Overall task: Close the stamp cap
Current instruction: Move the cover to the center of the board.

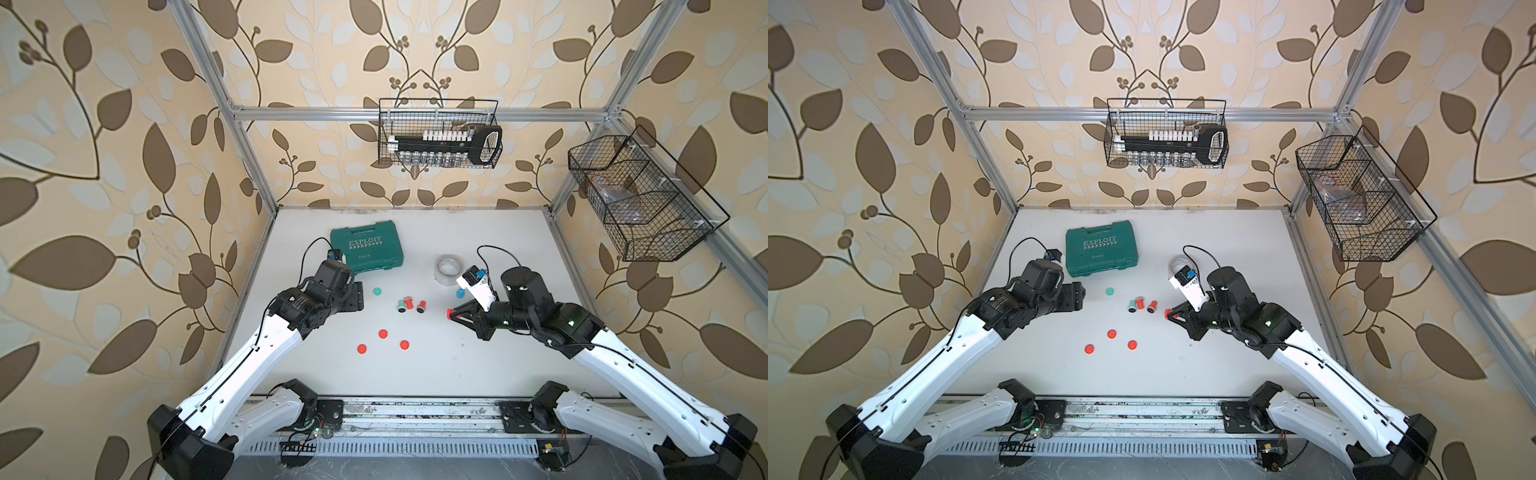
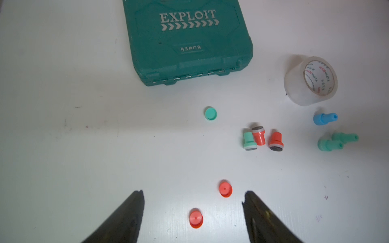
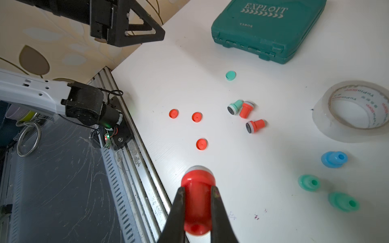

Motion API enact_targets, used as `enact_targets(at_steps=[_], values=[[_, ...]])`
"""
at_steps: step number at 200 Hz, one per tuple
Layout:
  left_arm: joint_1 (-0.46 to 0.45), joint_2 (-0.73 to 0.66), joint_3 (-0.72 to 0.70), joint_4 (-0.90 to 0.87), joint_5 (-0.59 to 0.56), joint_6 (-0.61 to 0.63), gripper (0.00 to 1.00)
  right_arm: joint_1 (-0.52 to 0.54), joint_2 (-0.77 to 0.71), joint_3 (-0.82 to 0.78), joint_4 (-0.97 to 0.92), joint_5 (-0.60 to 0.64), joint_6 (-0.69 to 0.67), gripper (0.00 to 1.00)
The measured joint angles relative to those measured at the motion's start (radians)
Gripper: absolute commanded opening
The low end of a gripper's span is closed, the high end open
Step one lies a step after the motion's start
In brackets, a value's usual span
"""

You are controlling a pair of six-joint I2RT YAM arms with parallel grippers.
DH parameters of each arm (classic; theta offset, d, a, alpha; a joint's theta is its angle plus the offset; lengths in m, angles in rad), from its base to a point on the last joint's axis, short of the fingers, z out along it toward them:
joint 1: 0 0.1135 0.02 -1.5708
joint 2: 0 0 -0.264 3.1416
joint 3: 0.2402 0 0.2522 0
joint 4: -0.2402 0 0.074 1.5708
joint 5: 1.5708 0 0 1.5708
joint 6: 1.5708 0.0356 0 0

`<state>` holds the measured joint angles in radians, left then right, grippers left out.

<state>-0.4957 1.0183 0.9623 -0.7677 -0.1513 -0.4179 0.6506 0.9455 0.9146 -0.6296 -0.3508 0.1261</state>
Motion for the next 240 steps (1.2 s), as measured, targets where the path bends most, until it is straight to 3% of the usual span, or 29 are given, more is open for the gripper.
enact_targets(at_steps=[74, 109, 148, 176, 240], values=[[0.000, 0.174, -0.031, 0.065, 0.224, -0.010, 0.72, 0.051, 0.138, -0.001, -0.013, 0.114, 0.134, 0.00], [0.000, 0.257, -0.031, 0.103, 0.262, 0.009, 0.70, 0.123, 0.175, -0.001, -0.015, 0.185, 0.208, 0.00], [-0.003, 0.302, -0.031, 0.126, 0.304, 0.047, 0.62, 0.201, 0.230, 0.000, -0.021, 0.254, 0.254, 0.00], [-0.061, 0.317, -0.032, 0.134, 0.309, 0.047, 0.58, 0.222, 0.255, 0.003, -0.036, 0.308, 0.275, 0.00], [-0.238, 0.391, -0.030, 0.129, 0.296, -0.006, 0.37, 0.218, 0.223, 0.009, -0.060, 0.429, 0.293, 0.00]])
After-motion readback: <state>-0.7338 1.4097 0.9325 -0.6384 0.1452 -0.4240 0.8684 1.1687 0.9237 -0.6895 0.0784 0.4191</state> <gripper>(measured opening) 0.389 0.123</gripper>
